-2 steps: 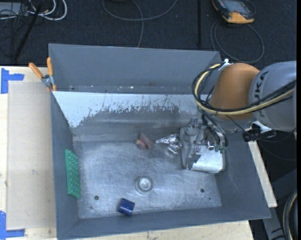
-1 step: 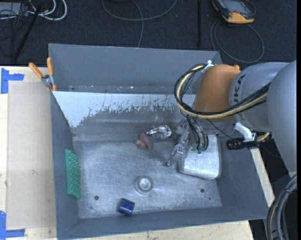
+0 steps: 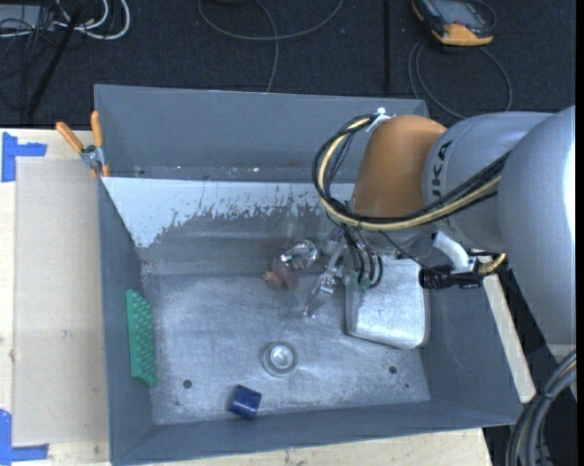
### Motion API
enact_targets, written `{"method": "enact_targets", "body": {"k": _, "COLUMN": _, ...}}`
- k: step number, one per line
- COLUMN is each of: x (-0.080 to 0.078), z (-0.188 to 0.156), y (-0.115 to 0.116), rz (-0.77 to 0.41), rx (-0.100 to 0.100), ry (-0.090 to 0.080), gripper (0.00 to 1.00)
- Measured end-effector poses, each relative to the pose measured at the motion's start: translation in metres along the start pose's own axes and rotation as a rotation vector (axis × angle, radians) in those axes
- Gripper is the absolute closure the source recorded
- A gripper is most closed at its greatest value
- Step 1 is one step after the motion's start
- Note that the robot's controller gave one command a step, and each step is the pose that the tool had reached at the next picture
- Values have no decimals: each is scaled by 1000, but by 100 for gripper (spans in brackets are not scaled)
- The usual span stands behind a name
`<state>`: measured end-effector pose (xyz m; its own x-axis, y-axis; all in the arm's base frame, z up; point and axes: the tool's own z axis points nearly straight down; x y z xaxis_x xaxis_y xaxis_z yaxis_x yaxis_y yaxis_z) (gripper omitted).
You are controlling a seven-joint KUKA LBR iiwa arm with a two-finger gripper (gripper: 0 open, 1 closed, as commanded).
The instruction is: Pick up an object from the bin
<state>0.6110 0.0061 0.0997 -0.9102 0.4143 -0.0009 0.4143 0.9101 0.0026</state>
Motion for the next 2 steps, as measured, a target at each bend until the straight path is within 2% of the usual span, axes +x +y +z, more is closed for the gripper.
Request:
{"method": "enact_targets", "body": {"k": 1, "x": 8, "z": 27, "y": 44, "rz": -23, "rx": 5, "ry": -4, "gripper": 0}}
{"method": "enact_targets", "body": {"k": 2, "x": 8, "z": 24, "y": 46, "rz": -25, "rx": -2, "ry": -5, "gripper": 100}}
